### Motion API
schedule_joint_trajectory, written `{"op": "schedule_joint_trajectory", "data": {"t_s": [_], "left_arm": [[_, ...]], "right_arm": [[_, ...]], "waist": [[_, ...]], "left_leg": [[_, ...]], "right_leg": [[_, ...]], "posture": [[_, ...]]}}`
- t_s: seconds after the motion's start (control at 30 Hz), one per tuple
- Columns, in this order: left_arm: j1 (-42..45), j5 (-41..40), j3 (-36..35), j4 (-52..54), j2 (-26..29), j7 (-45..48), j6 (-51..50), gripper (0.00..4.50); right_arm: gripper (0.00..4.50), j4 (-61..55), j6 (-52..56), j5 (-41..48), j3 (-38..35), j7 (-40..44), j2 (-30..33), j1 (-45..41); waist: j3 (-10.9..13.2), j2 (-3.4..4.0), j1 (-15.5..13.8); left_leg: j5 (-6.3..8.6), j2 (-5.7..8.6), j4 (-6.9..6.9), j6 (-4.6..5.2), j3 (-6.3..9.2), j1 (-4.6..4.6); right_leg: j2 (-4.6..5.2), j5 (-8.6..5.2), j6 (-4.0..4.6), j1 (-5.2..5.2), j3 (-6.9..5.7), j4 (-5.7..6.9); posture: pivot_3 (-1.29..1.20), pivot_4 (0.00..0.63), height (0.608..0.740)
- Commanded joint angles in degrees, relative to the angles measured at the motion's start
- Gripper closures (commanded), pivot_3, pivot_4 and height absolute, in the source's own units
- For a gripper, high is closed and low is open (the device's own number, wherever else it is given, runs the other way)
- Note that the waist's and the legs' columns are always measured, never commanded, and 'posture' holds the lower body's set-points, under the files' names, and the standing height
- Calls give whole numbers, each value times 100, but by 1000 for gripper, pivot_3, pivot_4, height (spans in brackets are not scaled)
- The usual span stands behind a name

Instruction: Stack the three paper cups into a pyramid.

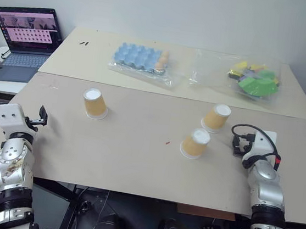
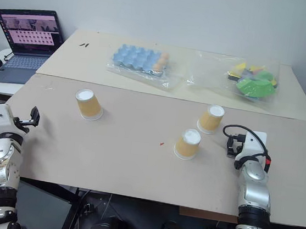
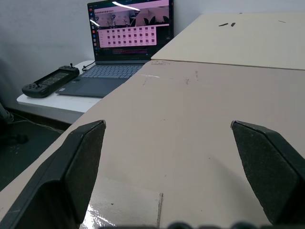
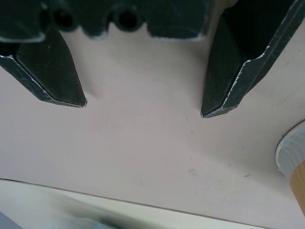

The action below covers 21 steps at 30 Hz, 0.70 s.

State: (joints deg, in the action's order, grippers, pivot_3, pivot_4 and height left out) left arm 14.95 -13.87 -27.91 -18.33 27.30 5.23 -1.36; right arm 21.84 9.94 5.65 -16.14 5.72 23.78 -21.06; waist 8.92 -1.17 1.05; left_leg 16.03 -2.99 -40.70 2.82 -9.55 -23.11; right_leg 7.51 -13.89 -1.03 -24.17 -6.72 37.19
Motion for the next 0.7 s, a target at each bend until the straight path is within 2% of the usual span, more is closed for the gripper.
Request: {"op": "schedule_joint_trajectory", "data": {"t_s": [0.03,0.13,0.23,0.33,0.47,0.6,0.7], "left_arm": [[-288,-457,364,1107,47,698,-272,0],[-1188,-1466,1227,3027,445,2446,-1135,0],[-1656,-1829,1416,3730,953,3136,-1682,0],[-1811,-1858,1542,3934,1285,3564,-1894,0],[-1709,-1749,1648,3822,1381,3807,-1901,0],[-1556,-1670,1762,3745,1322,3891,-1887,0],[-1430,-1560,1925,3662,1257,3928,-1854,0]], "right_arm": [[54,-19,-133,-22,-62,27,148,-63],[54,9,-74,-48,2,362,428,-42],[54,-64,88,96,115,1235,929,70],[54,-342,389,361,223,2408,1588,250],[54,-1116,1030,981,355,4127,2480,598],[54,-1926,1559,1698,455,5262,2832,682],[54,-2681,1916,2001,1020,5827,2782,237]], "waist": [[0,0,1],[0,1,-6],[0,17,-10],[-2,58,-12],[-9,80,-18],[-12,75,19],[-12,76,14]], "left_leg": [[0,0,0,0,0,0],[4,0,1,5,-1,-6],[6,4,4,7,-3,-8],[2,-3,6,1,-3,1],[2,-2,6,3,-6,18],[4,-9,6,5,-7,26],[4,-7,6,6,-8,24]], "right_leg": [[0,0,0,0,0,0],[4,0,0,-3,2,0],[11,-1,-2,-7,4,-9],[-3,-2,-1,-5,6,-6],[-3,-2,-1,8,21,-2],[-8,1,3,13,30,-1],[-7,2,4,8,32,-1]], "posture": [[0,150,733],[0,150,733],[0,150,733],[0,150,733],[0,150,733],[0,150,733],[0,150,733]]}}
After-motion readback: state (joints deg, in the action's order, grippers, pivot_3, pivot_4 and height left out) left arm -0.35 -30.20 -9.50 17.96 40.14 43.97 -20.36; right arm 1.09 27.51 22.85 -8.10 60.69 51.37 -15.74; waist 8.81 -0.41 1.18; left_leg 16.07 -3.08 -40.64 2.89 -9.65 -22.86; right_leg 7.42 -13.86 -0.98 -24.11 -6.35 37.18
